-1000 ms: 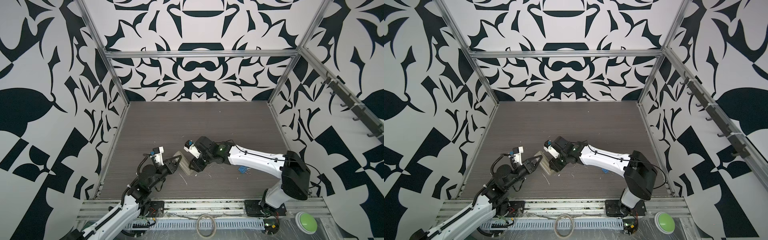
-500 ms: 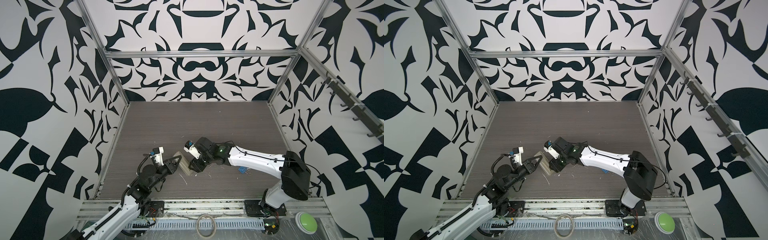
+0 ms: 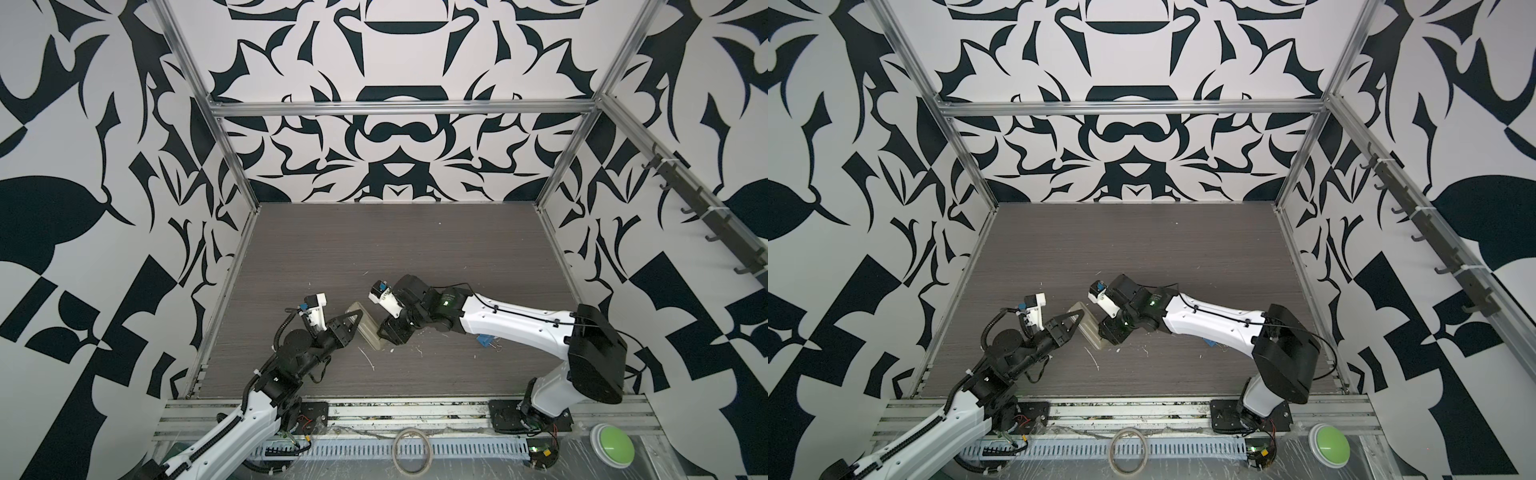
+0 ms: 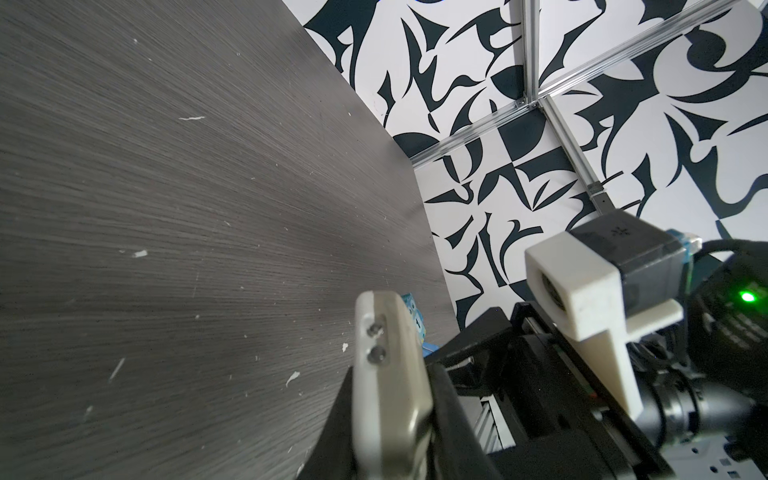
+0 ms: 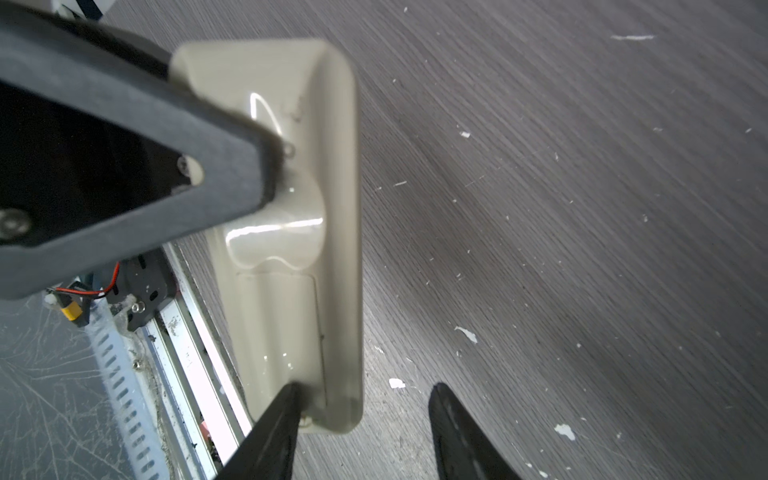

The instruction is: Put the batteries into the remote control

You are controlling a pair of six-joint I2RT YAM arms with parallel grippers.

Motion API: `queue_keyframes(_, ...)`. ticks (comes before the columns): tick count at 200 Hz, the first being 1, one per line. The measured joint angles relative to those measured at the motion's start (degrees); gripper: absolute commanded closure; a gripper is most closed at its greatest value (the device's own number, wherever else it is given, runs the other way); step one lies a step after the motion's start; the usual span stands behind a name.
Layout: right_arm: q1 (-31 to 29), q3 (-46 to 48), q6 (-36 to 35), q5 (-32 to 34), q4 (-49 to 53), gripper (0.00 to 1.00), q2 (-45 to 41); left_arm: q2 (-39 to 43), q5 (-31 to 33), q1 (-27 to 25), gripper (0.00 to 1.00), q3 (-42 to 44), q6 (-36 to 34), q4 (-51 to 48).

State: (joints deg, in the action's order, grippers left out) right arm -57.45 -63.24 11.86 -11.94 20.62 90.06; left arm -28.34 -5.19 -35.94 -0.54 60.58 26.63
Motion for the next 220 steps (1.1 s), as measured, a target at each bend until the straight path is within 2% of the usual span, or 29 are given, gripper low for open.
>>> queue_keyframes(113,0.00,0.55,-0.39,0.15,-1.77,0.46,-0.13,-1.09,-0.09,0.04,1.00,0.00,1.11,1.33)
queue_keyframes(220,-1.62,4.42,-2.99,-0.02,-6.12,0.34,-7.80,0.52,-0.04,-0.07,1.00,-0.02,2.75,2.73)
